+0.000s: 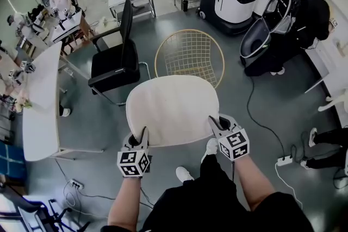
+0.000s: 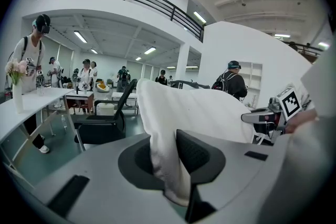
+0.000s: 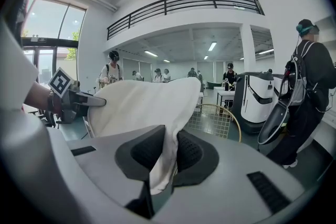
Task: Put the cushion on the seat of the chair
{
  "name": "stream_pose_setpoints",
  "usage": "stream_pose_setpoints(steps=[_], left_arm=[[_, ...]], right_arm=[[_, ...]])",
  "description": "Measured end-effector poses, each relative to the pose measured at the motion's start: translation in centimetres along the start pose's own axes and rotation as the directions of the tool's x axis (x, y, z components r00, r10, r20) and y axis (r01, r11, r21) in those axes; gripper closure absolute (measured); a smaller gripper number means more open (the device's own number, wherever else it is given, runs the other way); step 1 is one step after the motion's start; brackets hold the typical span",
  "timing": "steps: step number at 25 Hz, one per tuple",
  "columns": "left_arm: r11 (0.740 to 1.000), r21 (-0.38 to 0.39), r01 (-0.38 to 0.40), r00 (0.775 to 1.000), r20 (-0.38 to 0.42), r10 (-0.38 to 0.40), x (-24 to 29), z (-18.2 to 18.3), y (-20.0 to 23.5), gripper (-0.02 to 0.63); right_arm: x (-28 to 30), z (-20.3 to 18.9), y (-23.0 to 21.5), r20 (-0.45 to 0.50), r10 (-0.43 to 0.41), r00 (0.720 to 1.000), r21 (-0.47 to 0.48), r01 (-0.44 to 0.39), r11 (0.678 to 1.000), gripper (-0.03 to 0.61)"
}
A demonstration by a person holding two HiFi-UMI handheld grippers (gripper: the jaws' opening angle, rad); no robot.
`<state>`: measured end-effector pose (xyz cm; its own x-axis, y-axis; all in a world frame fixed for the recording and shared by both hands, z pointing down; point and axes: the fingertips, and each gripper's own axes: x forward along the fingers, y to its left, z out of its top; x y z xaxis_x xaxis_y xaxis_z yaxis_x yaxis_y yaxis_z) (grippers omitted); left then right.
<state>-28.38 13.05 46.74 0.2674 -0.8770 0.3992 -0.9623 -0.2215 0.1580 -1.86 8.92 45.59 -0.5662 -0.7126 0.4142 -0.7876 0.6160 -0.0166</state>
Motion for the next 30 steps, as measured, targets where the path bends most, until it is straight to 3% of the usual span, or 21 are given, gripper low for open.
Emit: stream_pose_setpoints(steps=[10,30], left_arm=[[1.0,0.002,0.002,1.0,-0.011,-0.002,5.6,1.9,-1.5,0.531],[0.998,-0.037,-0.052,0.996,-0.074,0.049,22.4,4.9,-4.9,0.528]], right_arm=[[2.3,0.9,-5.7,-0.001,-0.008,1.0,0.013,0.008,1.0,0.522],[11.1,1.4,-22.0,-0.055,0.039,0.998,0.029,-0.037,0.999,0.522]])
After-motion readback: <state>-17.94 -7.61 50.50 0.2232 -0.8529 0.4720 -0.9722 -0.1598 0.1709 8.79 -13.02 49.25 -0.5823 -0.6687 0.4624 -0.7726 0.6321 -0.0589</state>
